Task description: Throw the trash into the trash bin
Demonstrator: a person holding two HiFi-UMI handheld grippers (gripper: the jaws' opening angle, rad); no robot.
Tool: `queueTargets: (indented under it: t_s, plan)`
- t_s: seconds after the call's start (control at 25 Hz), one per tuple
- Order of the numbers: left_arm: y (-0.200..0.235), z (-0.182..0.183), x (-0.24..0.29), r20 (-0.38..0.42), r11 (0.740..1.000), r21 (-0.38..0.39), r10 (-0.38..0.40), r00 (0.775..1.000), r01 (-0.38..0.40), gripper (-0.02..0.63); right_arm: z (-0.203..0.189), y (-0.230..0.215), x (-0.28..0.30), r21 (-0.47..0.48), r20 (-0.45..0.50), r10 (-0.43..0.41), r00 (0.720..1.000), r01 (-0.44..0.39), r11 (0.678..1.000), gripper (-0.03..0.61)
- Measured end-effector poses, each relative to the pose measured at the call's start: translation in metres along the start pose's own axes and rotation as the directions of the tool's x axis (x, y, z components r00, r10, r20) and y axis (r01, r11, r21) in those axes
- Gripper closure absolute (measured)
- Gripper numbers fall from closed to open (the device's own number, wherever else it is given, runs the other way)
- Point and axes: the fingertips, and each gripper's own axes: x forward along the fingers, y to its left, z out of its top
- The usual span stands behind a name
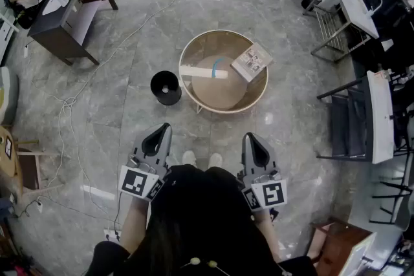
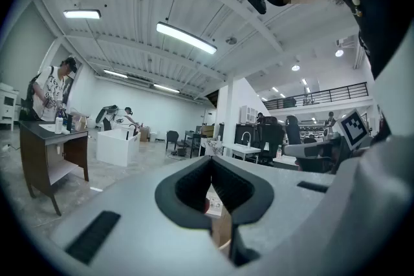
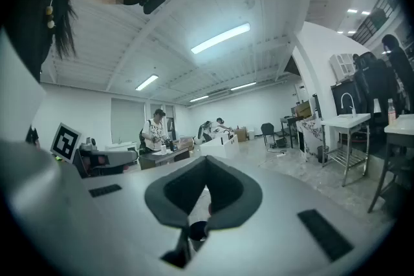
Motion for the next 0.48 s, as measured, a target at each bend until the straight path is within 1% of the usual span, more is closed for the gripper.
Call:
queueTargets:
  t_s: [0.32, 0.4, 0.48]
  plan:
    - [0.012, -0.004, -0.005, -0.011, 1.000, 0.012, -0.026, 1.000, 0.026, 0.607, -0.007, 0.014, 0.008, -0.011, -0.006, -0.025, 1.000, 0.025, 1.000, 0.575]
    - [0.015, -0.005, -0.007, -0.011, 1.000, -0.001, -0.031, 0.999, 0.031, 0.607, -0.007, 0.020, 0.008, -0.006, -0.005, -0.018, 1.000, 0.018, 1.000, 0.575]
    - [0.017, -0.005, -0.011, -0.011, 0.999, -0.015, -0.034, 0.999, 0.034, 0.607, -0.008, 0.027, 0.007, 0.024, 0.005, 0.001, 1.000, -0.001, 1.000, 0.575]
